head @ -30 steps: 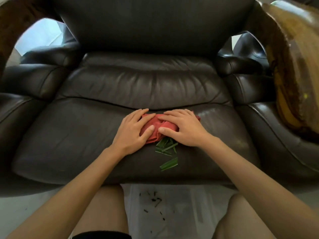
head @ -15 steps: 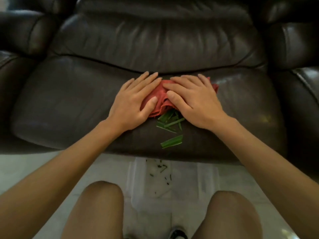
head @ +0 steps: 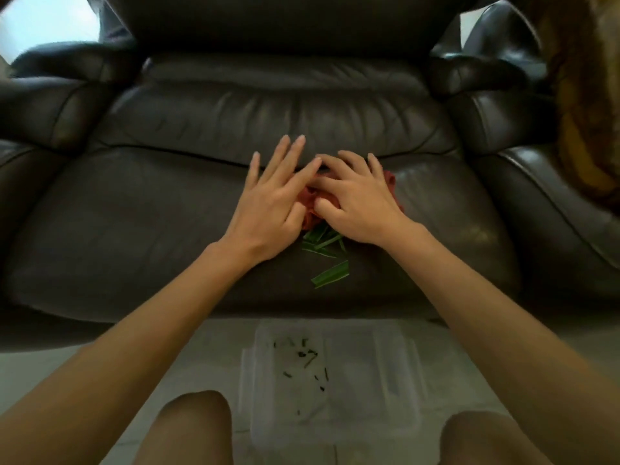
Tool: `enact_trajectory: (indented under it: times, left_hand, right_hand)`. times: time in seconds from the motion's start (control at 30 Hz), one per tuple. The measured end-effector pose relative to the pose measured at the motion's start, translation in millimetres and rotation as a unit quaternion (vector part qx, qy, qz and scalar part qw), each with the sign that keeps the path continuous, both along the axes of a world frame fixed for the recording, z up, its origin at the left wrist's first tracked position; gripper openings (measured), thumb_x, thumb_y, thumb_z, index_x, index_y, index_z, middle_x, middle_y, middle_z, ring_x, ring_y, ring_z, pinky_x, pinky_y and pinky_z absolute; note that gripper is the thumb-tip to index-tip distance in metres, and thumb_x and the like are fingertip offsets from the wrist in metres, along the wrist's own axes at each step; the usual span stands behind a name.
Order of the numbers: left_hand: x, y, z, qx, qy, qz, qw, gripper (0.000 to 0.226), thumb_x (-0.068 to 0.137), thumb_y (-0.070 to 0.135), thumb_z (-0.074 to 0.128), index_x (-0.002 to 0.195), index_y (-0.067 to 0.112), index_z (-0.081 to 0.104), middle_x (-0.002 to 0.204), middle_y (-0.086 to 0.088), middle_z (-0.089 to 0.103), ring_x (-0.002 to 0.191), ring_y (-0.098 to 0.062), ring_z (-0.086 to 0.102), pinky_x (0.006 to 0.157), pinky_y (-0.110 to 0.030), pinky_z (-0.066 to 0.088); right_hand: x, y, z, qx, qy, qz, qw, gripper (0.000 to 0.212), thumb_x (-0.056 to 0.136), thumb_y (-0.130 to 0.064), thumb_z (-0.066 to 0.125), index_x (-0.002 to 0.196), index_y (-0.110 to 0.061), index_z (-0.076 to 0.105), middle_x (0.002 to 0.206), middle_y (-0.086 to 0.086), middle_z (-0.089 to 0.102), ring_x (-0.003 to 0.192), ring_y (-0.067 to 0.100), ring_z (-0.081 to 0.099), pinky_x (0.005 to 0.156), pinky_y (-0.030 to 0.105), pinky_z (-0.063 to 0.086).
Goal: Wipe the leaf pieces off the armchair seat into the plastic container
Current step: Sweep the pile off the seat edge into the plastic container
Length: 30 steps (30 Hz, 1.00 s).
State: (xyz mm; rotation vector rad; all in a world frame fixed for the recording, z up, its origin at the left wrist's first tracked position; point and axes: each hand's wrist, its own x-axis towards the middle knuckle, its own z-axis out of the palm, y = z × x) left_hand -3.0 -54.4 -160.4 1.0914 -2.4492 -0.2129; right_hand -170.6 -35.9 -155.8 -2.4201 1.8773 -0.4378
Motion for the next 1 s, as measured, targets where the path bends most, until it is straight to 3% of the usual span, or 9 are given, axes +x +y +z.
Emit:
enact_trajectory:
  times: [0.1, 0.17, 0.37, 1.0]
  left_hand:
    - [-10.8, -3.4, -0.2, 0.079, -0.019, 0.028, 0.996, 0.051, 0.098, 0.034, 0.021, 0.148, 0.027, 0.013, 0.159, -0.003, 0.007, 0.145, -0.018, -0.003, 0.116, -0.045, -0.005]
    - [-10.9, -5.6, -4.4, 0.108, -0.041, 0.056, 0.992, 0.05, 0.1, 0.035, 0.019, 0.148, 0.026, 0.013, 0.157, -0.004, 0.016, 0.145, -0.02, 0.006, 0.118, -0.046, 0.002]
    - [-10.0, 14.1, -6.9, 0.057, -0.021, 0.085, 0.994, 0.055, 0.094, 0.036, 0.017, 0.142, 0.015, 0.033, 0.145, -0.008, 0.043, 0.134, -0.023, 0.035, 0.114, -0.046, 0.02]
    - [-13.2, 71.6, -29.9, -0.005, -0.014, 0.086, 0.996, 0.056, 0.091, 0.035, 0.02, 0.139, 0.013, 0.037, 0.143, -0.011, 0.045, 0.134, -0.027, 0.035, 0.115, -0.05, 0.016]
  right_hand:
    - [1.8, 0.9, 4.3, 0.038, -0.021, -0.017, 0.999, 0.053, 0.083, -0.047, 0.024, 0.128, -0.033, 0.049, 0.153, 0.0, 0.029, 0.141, 0.029, 0.02, 0.113, 0.058, 0.008]
    - [3.6, 4.7, 2.3, 0.045, -0.025, -0.025, 0.998, 0.049, 0.088, -0.045, 0.025, 0.131, -0.034, 0.047, 0.149, -0.001, 0.038, 0.137, 0.028, 0.029, 0.113, 0.057, 0.011]
    - [8.9, 23.3, 0.5, 0.004, -0.024, -0.029, 0.999, 0.046, 0.091, -0.046, 0.031, 0.13, -0.032, 0.049, 0.137, -0.002, 0.053, 0.126, 0.026, 0.044, 0.111, 0.05, 0.022]
    - [3.0, 84.8, -20.5, -0.052, 0.006, -0.021, 0.998, 0.046, 0.091, -0.044, 0.034, 0.134, -0.032, 0.045, 0.141, -0.003, 0.049, 0.132, 0.023, 0.038, 0.115, 0.051, 0.018]
